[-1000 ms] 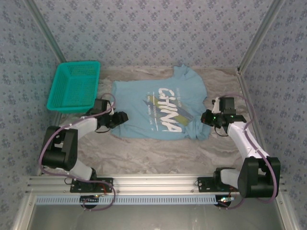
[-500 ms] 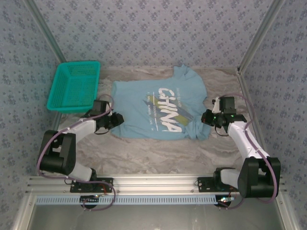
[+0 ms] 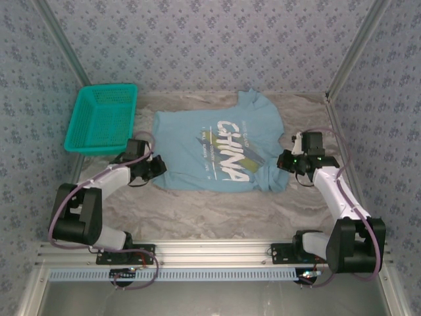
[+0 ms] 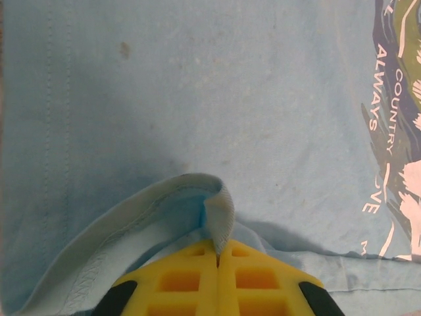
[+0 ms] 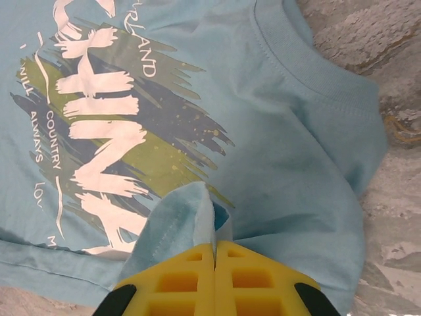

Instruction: Fold the inside-out t-shirt

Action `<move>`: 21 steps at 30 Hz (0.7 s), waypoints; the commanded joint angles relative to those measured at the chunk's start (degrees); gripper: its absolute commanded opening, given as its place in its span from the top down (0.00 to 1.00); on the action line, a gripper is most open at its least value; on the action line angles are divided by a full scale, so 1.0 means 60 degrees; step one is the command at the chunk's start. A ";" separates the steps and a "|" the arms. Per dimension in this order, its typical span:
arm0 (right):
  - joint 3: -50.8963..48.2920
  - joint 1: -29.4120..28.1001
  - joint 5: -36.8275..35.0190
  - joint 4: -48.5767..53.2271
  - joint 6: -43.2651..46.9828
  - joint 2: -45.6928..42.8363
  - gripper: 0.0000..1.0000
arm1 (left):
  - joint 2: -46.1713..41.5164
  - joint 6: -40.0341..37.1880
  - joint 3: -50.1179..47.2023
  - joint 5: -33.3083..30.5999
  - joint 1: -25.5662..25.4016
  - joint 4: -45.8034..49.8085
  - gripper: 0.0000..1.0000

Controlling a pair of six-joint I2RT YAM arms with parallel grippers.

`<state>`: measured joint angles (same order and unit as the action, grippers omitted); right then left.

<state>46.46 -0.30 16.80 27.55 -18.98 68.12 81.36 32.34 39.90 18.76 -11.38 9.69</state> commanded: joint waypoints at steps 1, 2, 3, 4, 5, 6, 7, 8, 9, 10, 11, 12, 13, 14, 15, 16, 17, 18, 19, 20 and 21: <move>0.0639 -0.0011 -0.0687 0.0511 0.0179 -0.0344 1.00 | -0.0800 -0.0241 0.0161 -0.0669 -0.0053 0.0808 1.00; 0.0826 0.0044 -0.0990 0.0675 0.0230 -0.0439 1.00 | -0.1090 -0.0325 0.0283 -0.1039 -0.0039 0.1130 1.00; 0.1036 0.0096 -0.1288 0.0814 0.0282 -0.0515 1.00 | -0.1356 -0.0407 0.0400 -0.1343 -0.0027 0.1397 1.00; 0.1282 0.0187 -0.1602 0.0893 0.0358 -0.0660 1.00 | -0.1734 -0.0499 0.0570 -0.1692 0.0016 0.1679 1.00; 0.1495 0.0260 -0.1900 0.0876 0.0415 -0.0875 1.00 | -0.2141 -0.0540 0.0771 -0.2016 0.0084 0.1938 1.00; 0.1757 0.0322 -0.2161 0.0845 0.0467 -0.1093 1.00 | -0.2485 -0.0541 0.0990 -0.2227 0.0140 0.2098 1.00; 0.2133 0.0396 -0.2533 0.0708 0.0535 -0.1402 1.00 | -0.2889 -0.0569 0.1248 -0.2439 0.0204 0.2207 1.00; 0.2438 0.0422 -0.2759 0.0591 0.0584 -0.1596 1.00 | -0.3255 -0.0592 0.1593 -0.2708 0.0263 0.2359 1.00; 0.2778 0.0477 -0.2953 0.0510 0.0646 -0.1762 1.00 | -0.3496 -0.0617 0.1945 -0.2948 0.0306 0.2495 1.00; 0.3197 0.0502 -0.3123 0.0422 0.0711 -0.1880 1.00 | -0.3732 -0.0682 0.2395 -0.3163 0.0341 0.2610 1.00; 0.3541 0.0564 -0.3225 0.0341 0.0785 -0.1985 1.00 | -0.3888 -0.0776 0.2857 -0.3344 0.0371 0.2740 1.00; 0.4073 0.0612 -0.3247 0.0301 0.0825 -0.2040 1.00 | -0.3960 -0.0886 0.3298 -0.3449 0.0387 0.2885 1.00; 0.4445 0.0645 -0.3213 0.0213 0.0883 -0.2083 1.00 | -0.4018 -0.0995 0.3802 -0.3573 0.0380 0.3054 1.00; 0.4775 0.0641 -0.3141 0.0086 0.0950 -0.2145 1.00 | -0.4071 -0.1051 0.4231 -0.3642 0.0384 0.3163 1.00; 0.5024 0.0641 -0.3089 0.0004 0.1004 -0.2195 1.00 | -0.4131 -0.1082 0.4599 -0.3608 0.0382 0.3221 1.00; 0.5335 0.0644 -0.3009 -0.0121 0.1034 -0.2307 1.00 | -0.4212 -0.1076 0.4960 -0.3483 0.0382 0.3255 1.00; 0.5585 0.0635 -0.2993 -0.0218 0.1064 -0.2451 1.00 | -0.4311 -0.1084 0.5294 -0.3285 0.0383 0.3271 1.00; 0.5789 0.0646 -0.2880 -0.0346 0.1146 -0.2587 1.00 | -0.4391 -0.1090 0.5600 -0.3138 0.0374 0.3324 1.00; 0.5997 0.0647 -0.2801 -0.0479 0.1277 -0.2734 1.00 | -0.4493 -0.1098 0.5992 -0.3095 0.0363 0.3434 1.00; 0.6326 0.0645 -0.2789 -0.0507 0.1382 -0.2843 1.00 | -0.4610 -0.1157 0.6319 -0.3102 0.0340 0.3550 1.00; 0.6638 0.0640 -0.2730 -0.0407 0.1551 -0.2895 1.00 | -0.4738 -0.1231 0.6631 -0.3126 0.0343 0.3643 1.00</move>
<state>81.69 3.05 1.06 27.18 -12.88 52.38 55.18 26.89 75.02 0.78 -9.47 28.08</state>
